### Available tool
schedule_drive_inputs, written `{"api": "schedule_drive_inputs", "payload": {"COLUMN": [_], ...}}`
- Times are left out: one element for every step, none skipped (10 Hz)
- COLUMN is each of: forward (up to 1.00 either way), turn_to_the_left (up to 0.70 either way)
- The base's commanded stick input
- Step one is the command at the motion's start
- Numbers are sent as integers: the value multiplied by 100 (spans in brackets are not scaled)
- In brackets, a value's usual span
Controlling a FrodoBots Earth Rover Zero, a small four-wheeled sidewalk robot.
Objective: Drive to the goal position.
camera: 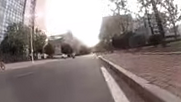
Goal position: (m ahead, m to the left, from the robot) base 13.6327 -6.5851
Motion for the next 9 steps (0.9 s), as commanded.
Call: {"api": "schedule_drive_inputs", "payload": {"forward": [100,100,100,100,100,100,100,100,100], "turn_to_the_left": [-25,-34,-38,-21,0,0,0,0,0]}}
